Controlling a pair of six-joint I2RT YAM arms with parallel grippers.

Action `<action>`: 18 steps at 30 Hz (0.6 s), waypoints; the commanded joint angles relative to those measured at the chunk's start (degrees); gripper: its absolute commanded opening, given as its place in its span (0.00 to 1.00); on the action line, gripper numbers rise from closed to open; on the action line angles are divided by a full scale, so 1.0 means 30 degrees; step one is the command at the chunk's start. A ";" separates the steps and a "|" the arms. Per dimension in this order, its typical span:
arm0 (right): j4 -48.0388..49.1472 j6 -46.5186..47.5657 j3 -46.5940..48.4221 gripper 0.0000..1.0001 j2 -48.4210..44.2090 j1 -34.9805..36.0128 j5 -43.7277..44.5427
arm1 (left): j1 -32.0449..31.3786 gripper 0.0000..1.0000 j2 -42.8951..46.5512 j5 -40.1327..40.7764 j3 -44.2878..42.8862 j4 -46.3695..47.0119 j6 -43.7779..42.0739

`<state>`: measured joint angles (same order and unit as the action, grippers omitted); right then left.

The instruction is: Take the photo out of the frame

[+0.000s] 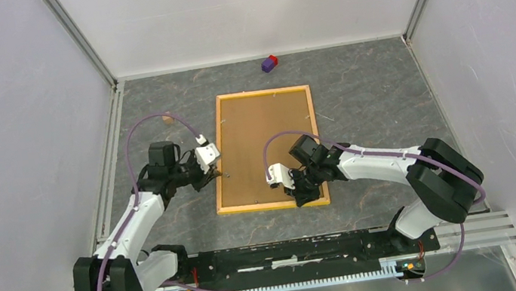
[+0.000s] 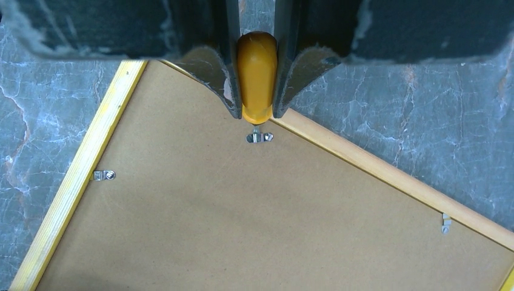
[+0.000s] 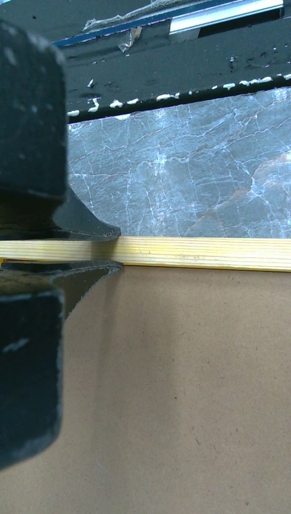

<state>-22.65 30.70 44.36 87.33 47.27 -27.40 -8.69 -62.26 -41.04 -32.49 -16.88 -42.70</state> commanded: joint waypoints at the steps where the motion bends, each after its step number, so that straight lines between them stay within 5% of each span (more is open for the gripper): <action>1: 0.0985 0.0115 -0.0577 0.00 0.1573 0.0534 0.0775 | -0.0839 0.02 -0.0670 0.0656 0.1504 -0.1276 0.0492; 18: 0.0929 0.0166 -0.0634 0.00 0.1506 0.0590 0.0753 | -0.1908 0.02 -0.0104 0.0739 0.1551 -0.3129 0.0263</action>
<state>-22.92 30.70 44.58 87.48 47.37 -27.33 -13.30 -60.45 -38.63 -29.67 -11.79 -42.74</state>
